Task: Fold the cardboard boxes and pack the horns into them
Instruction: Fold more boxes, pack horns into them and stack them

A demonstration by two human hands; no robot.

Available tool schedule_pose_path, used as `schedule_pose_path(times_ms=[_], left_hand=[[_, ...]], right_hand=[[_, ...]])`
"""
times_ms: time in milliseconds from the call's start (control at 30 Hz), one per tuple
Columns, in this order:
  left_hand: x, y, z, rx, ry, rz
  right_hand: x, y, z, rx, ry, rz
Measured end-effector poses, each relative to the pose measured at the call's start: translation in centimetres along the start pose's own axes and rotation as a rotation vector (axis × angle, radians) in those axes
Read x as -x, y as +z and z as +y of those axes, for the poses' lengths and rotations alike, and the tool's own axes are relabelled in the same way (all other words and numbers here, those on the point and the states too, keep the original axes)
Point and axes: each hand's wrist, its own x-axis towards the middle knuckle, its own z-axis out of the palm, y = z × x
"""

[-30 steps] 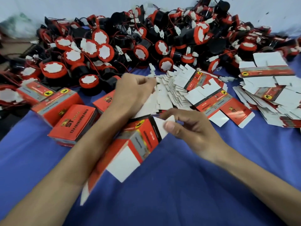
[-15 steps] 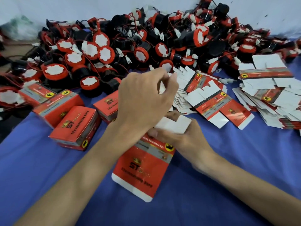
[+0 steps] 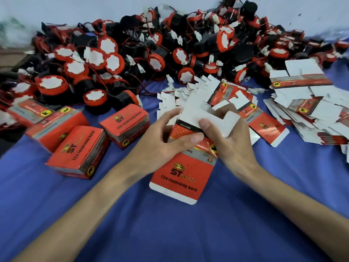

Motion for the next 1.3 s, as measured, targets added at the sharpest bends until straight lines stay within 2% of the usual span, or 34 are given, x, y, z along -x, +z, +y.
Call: schedule_pose_path(times_ms=[100,300,433,567,767,900,1100,1300], left_hand=[[0.3,0.3,0.0,0.035,0.030,-0.018],[0.6,1.3,-0.7,0.270,0.097,0.088],[0.5,1.5,-1.1,0.266,0.129,0.188],[0.3,0.9,-1.2,0.221,0.169,0.244],[0.5,0.9,-1.1,0.164,0.205,0.276],[0.7,1.5,-1.3,0.098,0.244,0.378],[0.6,1.4,-1.0,0.153,0.309,0.354],[0.6,1.5,-0.9,0.202,0.349,0.359]], right_hand=[[0.2,0.3,-0.1,0.019,-0.029,0.021],[1.0,0.8,0.4,-0.132,0.069,-0.051],[1.0,1.3,0.4,-0.187,0.145,-0.057],[1.1,1.5,0.3,-0.318,0.086,-0.149],[1.2,1.3,0.4,-0.388,0.056,-0.159],[1.4,1.1,0.4,-0.509,0.060,-0.214],[1.2,1.2,0.1,-0.498,0.076,-0.151],[1.0,1.1,0.5,-0.574,0.205,-0.082]])
